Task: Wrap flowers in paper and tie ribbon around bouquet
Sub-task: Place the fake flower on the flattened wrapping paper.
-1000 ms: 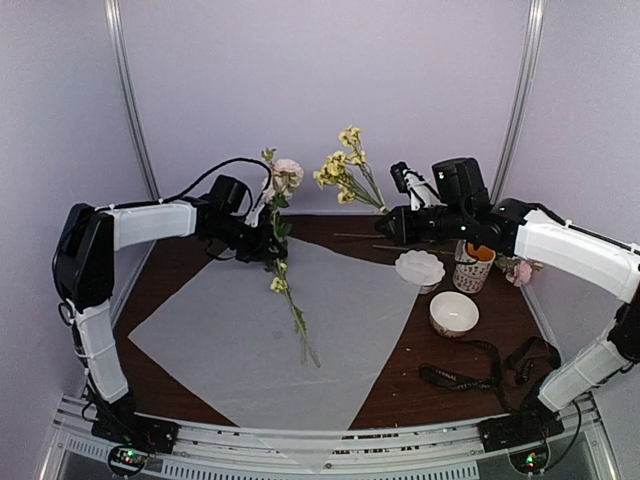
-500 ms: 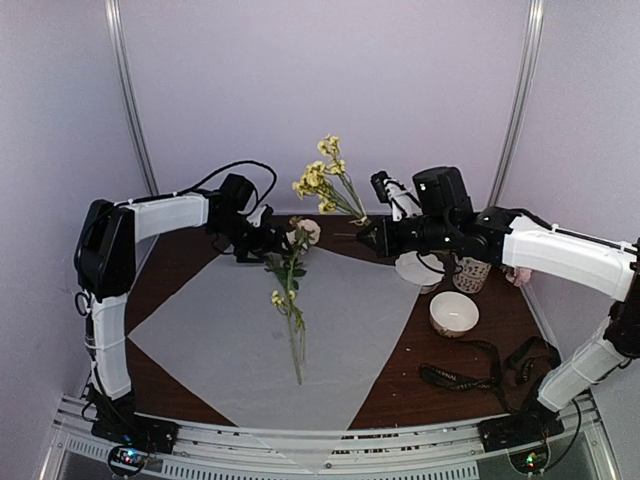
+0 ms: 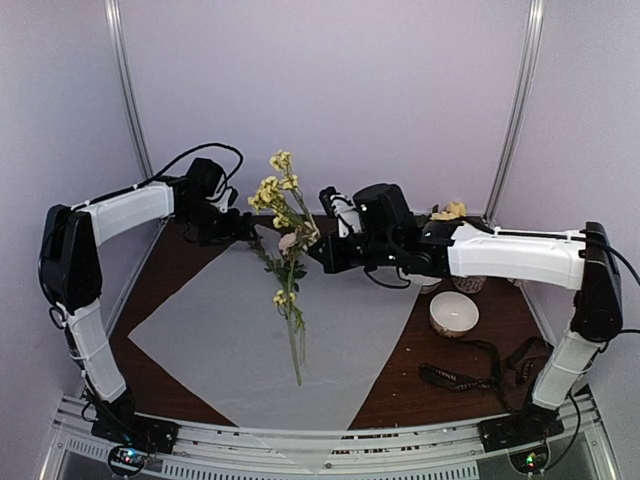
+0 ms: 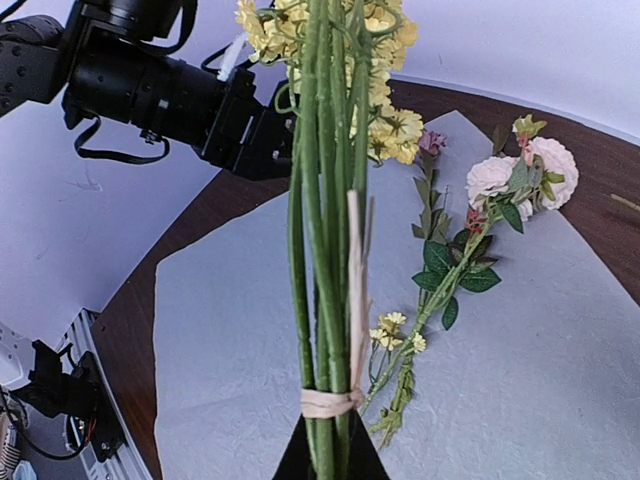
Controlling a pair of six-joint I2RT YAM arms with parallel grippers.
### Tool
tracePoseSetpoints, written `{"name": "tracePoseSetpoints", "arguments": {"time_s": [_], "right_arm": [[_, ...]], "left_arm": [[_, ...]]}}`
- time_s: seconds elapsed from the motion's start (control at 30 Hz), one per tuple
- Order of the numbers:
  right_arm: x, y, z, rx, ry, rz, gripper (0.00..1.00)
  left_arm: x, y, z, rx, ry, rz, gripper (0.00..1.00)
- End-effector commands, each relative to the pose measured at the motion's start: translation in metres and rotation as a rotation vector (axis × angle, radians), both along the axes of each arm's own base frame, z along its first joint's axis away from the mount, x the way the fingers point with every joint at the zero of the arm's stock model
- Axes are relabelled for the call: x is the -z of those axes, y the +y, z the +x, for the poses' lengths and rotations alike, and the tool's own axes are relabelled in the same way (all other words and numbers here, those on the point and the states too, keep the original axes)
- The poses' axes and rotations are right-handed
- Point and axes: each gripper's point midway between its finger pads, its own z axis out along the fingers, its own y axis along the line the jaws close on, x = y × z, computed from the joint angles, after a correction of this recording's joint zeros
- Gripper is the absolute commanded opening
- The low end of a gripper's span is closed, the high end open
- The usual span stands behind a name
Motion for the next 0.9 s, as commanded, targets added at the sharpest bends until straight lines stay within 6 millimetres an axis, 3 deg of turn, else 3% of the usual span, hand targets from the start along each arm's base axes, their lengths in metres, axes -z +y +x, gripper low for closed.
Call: {"name": "tracePoseSetpoints", "arguments": {"time_s": [0.0, 0.17, 0.2, 0.3, 0.33, 0.37, 0.4, 0.5, 0.63, 0.73, 0.87], "right_arm": [[-0.004, 0.029, 0.012, 0.046, -0.006, 0.066, 0.00], [0.040, 0.049, 0.019, 0.034, 0.089, 0.030, 0.00], [0.045, 0.051, 0.021, 0.039, 0.102, 0.003, 0.08], [0.053, 0.056, 0.023, 0.027, 0.127, -0.041, 0.57], [0.053, 0.057, 0.020, 0.013, 0.135, -0.048, 0.78], [0.053, 0.056, 0.016, -0.005, 0.144, -0.055, 0.93], [0.051, 0.054, 0.011, -0.022, 0.150, -0.061, 0.99], [0.049, 0.031, -0.002, -0.014, 0.136, -0.095, 1.00], [0.009, -0.016, 0.001, 0.090, 0.001, -0.150, 1.00], [-0.032, -0.059, 0.019, 0.204, -0.104, -0.182, 1.00], [-0.067, -0.138, 0.060, 0.420, -0.180, -0.261, 1.00]], "left_arm": [[-0.008, 0.033, 0.002, -0.054, -0.044, 0.034, 0.98], [-0.002, 0.055, -0.002, -0.091, -0.031, 0.053, 0.98], [-0.001, 0.057, -0.002, -0.091, -0.030, 0.055, 0.98], [0.001, 0.058, 0.001, -0.083, -0.031, 0.063, 0.98], [0.002, 0.059, 0.002, -0.082, -0.029, 0.073, 0.98], [0.003, 0.061, 0.003, -0.082, -0.026, 0.085, 0.98], [0.005, 0.063, 0.003, -0.084, -0.021, 0.097, 0.98], [0.008, 0.065, 0.003, -0.080, -0.015, 0.113, 0.98], [0.001, 0.066, 0.000, -0.073, -0.018, 0.122, 0.98], [-0.010, 0.069, -0.001, -0.066, -0.045, 0.136, 0.98], [-0.020, 0.072, -0.006, -0.044, -0.039, 0.167, 0.98]]}}
